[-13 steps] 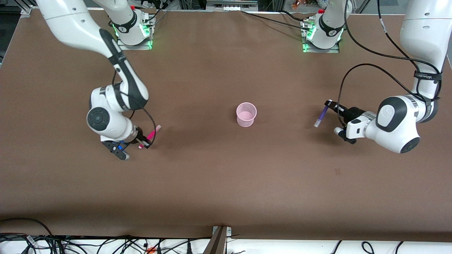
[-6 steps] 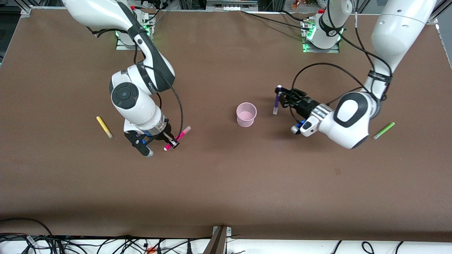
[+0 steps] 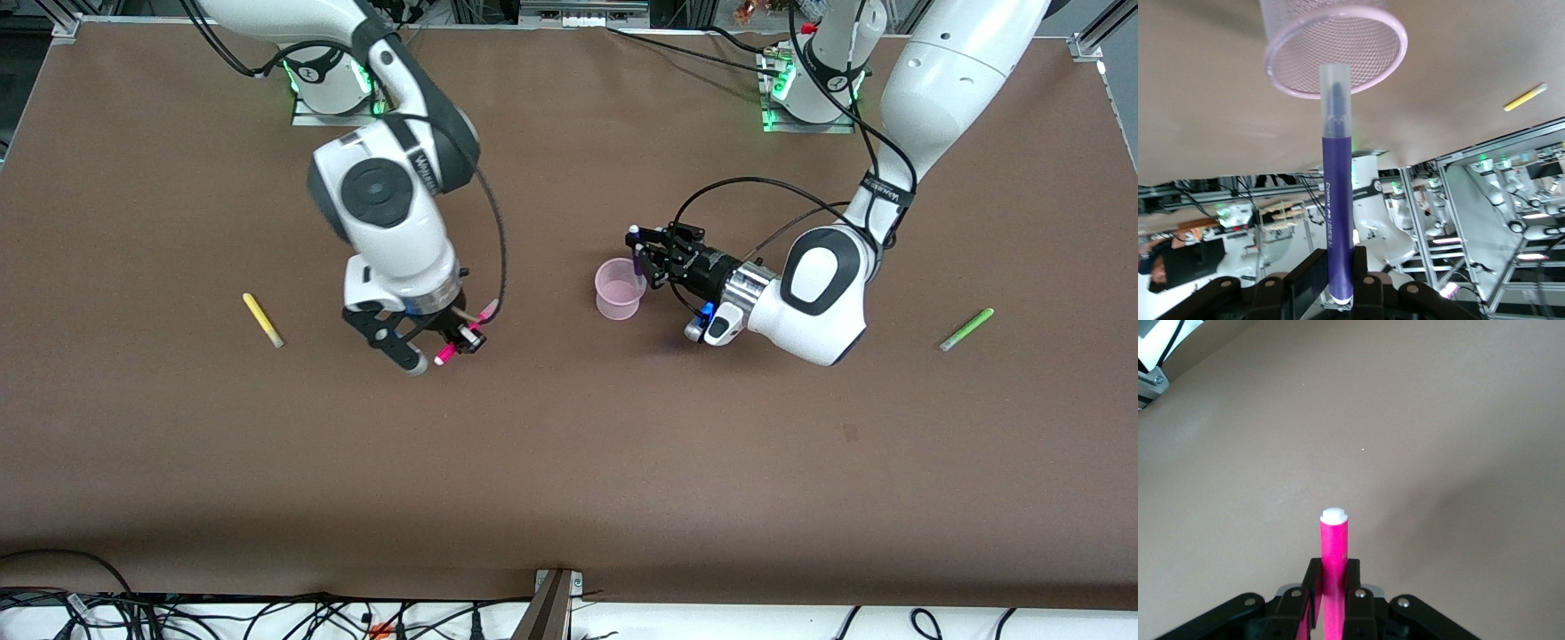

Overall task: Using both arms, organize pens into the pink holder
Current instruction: 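Lower the blue marker into the pink cup with the left gripper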

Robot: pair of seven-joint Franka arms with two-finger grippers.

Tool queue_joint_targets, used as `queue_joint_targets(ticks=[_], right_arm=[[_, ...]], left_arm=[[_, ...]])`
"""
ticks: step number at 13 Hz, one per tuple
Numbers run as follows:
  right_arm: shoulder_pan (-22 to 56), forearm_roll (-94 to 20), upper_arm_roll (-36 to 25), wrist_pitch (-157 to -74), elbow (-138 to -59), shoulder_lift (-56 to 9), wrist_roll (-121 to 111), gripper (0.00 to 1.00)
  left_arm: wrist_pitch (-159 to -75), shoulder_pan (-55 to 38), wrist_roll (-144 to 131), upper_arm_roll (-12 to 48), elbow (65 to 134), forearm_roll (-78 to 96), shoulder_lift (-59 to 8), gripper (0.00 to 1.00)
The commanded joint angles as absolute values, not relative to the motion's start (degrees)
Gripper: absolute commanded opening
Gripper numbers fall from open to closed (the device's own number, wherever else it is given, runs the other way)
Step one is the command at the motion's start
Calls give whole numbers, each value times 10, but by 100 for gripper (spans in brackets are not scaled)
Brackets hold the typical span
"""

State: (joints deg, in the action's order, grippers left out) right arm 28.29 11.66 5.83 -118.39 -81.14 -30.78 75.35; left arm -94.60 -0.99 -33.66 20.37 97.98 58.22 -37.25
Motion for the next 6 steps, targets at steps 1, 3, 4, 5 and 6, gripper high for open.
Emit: queue_joint_targets(ticks=[1, 3, 4, 5, 6], right_arm=[[316, 165, 50, -1171, -796, -323, 799, 0], [319, 163, 52, -1170, -796, -319, 812, 0], [319, 161, 53, -1170, -795, -316, 813, 0], [319, 160, 54, -1165, -795, -316, 813, 0], [319, 160, 54, -1156, -790, -315, 813, 0]], left_arm=[[-977, -32, -345, 201, 982, 612, -386, 0], [-1002, -47, -370, 201, 981, 624, -391, 0], [-1005, -47, -379, 201, 978, 629, -395, 0], [-1005, -47, -380, 201, 976, 631, -395, 0], [-1005, -47, -380, 201, 977, 631, -396, 0]])
